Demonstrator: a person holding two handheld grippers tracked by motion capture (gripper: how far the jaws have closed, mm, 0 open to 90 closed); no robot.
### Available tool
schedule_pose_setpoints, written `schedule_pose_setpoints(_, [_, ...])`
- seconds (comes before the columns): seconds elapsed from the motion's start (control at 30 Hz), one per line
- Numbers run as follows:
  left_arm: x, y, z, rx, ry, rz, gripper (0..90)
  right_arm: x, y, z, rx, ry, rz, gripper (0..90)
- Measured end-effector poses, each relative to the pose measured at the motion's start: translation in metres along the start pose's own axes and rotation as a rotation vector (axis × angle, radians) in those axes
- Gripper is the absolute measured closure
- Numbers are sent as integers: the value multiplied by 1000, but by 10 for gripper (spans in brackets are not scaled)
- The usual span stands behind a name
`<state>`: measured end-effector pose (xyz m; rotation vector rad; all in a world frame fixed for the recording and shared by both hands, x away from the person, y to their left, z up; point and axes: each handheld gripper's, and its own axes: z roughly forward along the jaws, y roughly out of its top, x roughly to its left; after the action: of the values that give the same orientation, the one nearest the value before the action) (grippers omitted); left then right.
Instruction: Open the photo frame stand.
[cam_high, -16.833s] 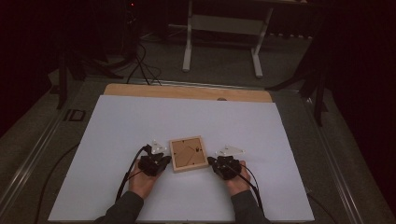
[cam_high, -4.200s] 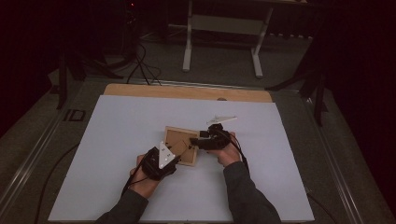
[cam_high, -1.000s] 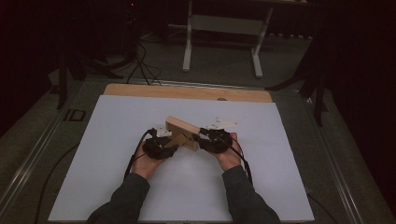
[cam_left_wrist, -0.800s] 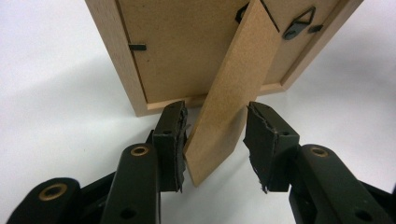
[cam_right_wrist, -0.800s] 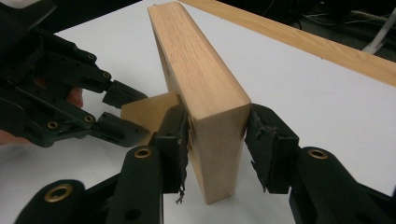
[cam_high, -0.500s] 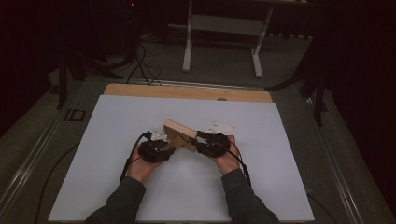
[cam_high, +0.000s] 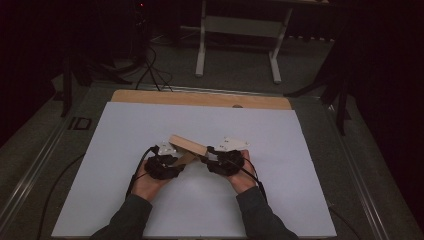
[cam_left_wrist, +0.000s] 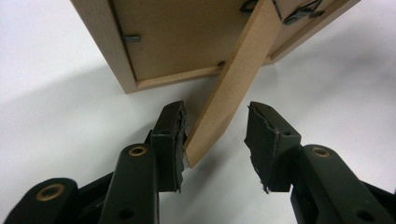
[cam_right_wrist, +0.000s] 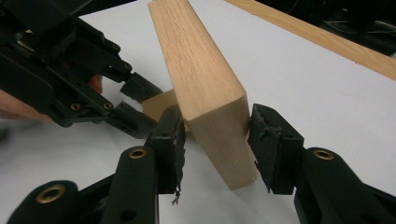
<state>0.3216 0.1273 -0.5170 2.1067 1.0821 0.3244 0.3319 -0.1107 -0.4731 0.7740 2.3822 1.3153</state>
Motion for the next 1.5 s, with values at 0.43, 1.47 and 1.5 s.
schedule_pose_setpoints(0.43, [-1,-9,-7,-6,-17,-27,565,7,-4,-1,6,19,1,535])
schedule_pose_setpoints(1.47, [5,-11,-20,-46,-16,-61,511,8,-6,-4,6,32,-1,398])
schedule_pose_setpoints(1.5, [5,-11,-20,-47,-15,-62,511,7,-6,-4,6,33,-1,397])
